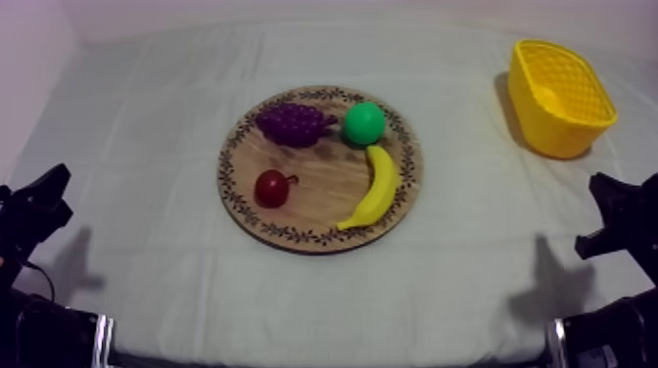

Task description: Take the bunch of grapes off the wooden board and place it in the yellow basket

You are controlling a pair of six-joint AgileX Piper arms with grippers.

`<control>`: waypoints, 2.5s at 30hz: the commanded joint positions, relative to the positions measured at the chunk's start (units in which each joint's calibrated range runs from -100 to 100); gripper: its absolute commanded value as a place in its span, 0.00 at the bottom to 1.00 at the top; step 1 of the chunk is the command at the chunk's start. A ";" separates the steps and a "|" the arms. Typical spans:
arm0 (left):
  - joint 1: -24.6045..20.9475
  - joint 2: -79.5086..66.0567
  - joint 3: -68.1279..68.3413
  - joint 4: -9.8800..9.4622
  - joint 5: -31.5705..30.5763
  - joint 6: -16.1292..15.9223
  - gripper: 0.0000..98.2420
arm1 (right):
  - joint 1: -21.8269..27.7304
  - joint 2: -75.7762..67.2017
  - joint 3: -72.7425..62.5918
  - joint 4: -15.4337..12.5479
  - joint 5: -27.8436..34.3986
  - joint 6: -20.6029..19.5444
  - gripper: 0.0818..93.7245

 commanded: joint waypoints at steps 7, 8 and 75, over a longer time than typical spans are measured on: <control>0.00 0.00 -0.03 0.02 0.01 -0.01 0.00 | -0.01 -0.03 0.01 -0.01 -0.04 -0.04 0.00; 0.00 0.00 -0.03 0.02 0.01 -0.01 0.00 | -0.01 -0.03 0.01 -0.01 -0.04 -0.04 0.00; 0.00 0.00 -0.03 0.02 0.01 -0.01 0.00 | 0.12 4.58 -3.27 -1.83 1.12 3.06 0.00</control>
